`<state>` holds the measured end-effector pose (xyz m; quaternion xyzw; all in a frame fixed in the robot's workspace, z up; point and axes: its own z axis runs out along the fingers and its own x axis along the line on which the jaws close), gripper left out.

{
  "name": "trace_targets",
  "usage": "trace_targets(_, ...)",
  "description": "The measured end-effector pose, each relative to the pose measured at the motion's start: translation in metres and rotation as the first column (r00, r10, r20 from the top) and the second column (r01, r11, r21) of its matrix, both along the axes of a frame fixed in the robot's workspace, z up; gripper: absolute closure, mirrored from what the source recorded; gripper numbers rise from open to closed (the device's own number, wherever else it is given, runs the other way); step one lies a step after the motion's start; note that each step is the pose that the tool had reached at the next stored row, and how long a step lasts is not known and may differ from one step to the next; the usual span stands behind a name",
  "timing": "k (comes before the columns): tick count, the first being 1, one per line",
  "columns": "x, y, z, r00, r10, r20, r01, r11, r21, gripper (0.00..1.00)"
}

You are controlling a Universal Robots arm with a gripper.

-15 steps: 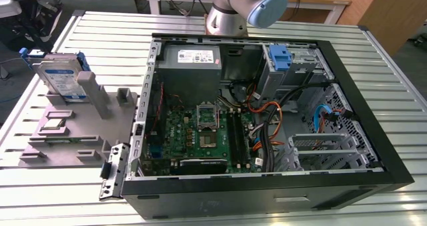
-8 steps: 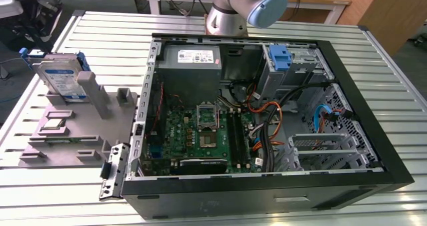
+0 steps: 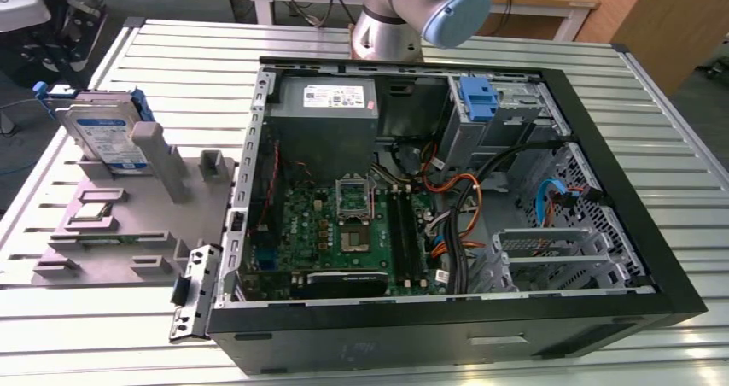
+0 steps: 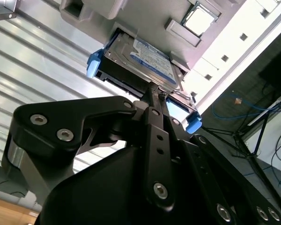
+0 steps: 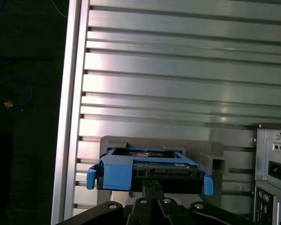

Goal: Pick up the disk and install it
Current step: 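Pick up the disk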

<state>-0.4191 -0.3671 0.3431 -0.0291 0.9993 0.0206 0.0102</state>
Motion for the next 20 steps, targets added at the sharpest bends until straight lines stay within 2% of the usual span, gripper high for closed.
trace_targets(7,0.0000,0.0000,-0.0001,0.9979,0.064,0.0001,-0.064,0.9979,0.0015,0.90)
trace_targets(9,0.0000,0.0000,0.0000,0.9938,0.111,0.0002,-0.111,0.9938,0.0034,0.90)
trace_targets(20,0.0000,0.0000,-0.0001,0.9863,0.165,0.0013,-0.165,0.9863,0.0081,0.90)
